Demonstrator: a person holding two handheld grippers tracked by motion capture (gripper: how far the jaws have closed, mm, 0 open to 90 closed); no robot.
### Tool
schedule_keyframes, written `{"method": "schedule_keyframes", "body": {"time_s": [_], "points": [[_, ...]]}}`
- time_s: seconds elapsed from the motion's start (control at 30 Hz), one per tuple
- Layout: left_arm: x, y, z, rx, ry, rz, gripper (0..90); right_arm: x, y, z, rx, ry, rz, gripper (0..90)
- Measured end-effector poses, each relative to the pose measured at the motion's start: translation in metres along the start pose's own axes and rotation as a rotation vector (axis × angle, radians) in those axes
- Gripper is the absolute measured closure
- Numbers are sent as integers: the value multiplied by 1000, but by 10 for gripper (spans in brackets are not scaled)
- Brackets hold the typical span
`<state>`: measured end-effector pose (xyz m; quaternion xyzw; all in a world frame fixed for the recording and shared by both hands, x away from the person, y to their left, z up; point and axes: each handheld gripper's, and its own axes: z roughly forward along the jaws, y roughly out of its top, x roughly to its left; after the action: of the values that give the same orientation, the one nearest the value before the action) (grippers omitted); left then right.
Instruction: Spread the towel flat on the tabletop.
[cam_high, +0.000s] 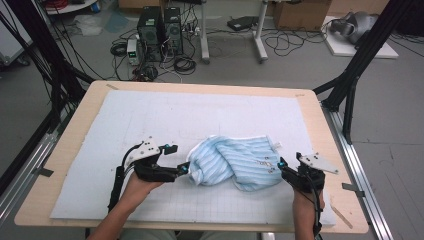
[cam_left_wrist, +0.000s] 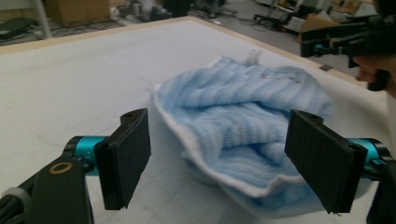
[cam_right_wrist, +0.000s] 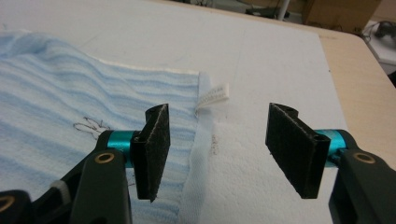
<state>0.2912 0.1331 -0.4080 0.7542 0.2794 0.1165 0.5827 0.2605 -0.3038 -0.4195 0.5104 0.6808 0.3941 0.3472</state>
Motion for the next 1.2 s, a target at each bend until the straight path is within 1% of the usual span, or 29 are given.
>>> {"method": "schedule_keyframes", "body": {"time_s": [0.03,0.13,0.2,0.27,0.33,0.37,0.43,0.47,0.5,0.57,0.6,0.63,0.67,0.7,0.73,0.77,0.8,0.83,0.87,0.9,0.93,0.97,1.0,1.03,1.1,1.13,1.17,1.2], "points": [[-3,1,3,-1,-6,4,219,-2,0,-2,-15,3,1,329],[-13,2,13,14,-23,12,210,-2,0,-4,-26,-2,1,306],[-19,1,19,19,-41,21,197,-2,0,-5,-37,8,6,305],[-22,0,25,20,-56,20,197,-1,-1,-4,-32,12,5,305],[-25,0,29,27,-57,14,198,0,-2,-3,-35,17,2,305],[-27,-1,32,32,-55,20,198,0,-3,-3,-36,16,-6,305],[-29,-2,36,49,-65,37,197,1,-4,-1,-33,24,-10,305],[-31,-3,39,60,-60,49,197,1,-4,-1,-33,24,-10,305],[-31,-5,43,79,-57,52,195,2,-4,-1,-31,27,-3,305],[-32,-8,50,111,-37,62,194,2,-5,0,-31,32,-6,305],[-31,-9,54,140,-26,76,198,3,-6,1,-27,38,-2,305],[-31,-10,57,156,-22,76,198,3,-6,1,-27,38,-2,305],[-30,-11,61,185,-25,76,227,3,-6,1,-27,39,-8,305],[-29,-12,64,216,-33,76,285,4,-7,1,-29,45,-14,308],[-28,-13,67,230,-31,79,465,6,-7,3,-16,57,-16,313],[-26,-13,69,240,-39,76,465,6,-7,3,-16,57,-16,313],[-25,-13,70,246,-42,82,692,5,-5,5,-12,62,-29,311],[-22,-13,70,244,-34,87,692,5,-5,5,-12,62,-29,311],[-18,-12,69,231,-25,73,743,6,-4,4,-13,66,-24,310],[-15,-11,67,219,-13,66,774,6,-3,3,-22,67,-27,310],[-9,-8,62,203,3,65,786,7,-2,3,-24,72,-24,310],[-5,-6,57,183,14,53,791,8,-2,2,-32,77,-35,310],[0,-3,53,170,22,42,793,10,-1,3,-26,92,-43,309],[3,-2,50,163,28,33,793,10,-1,3,-26,92,-43,309],[12,3,41,154,42,36,795,11,-2,4,-26,112,-46,306],[15,4,37,139,59,33,796,13,-2,5,-23,122,-45,306],[22,7,33,137,62,25,799,18,-1,9,-11,150,-64,303],[25,8,31,139,65,19,799,20,-1,11,-9,160,-75,303]]}}
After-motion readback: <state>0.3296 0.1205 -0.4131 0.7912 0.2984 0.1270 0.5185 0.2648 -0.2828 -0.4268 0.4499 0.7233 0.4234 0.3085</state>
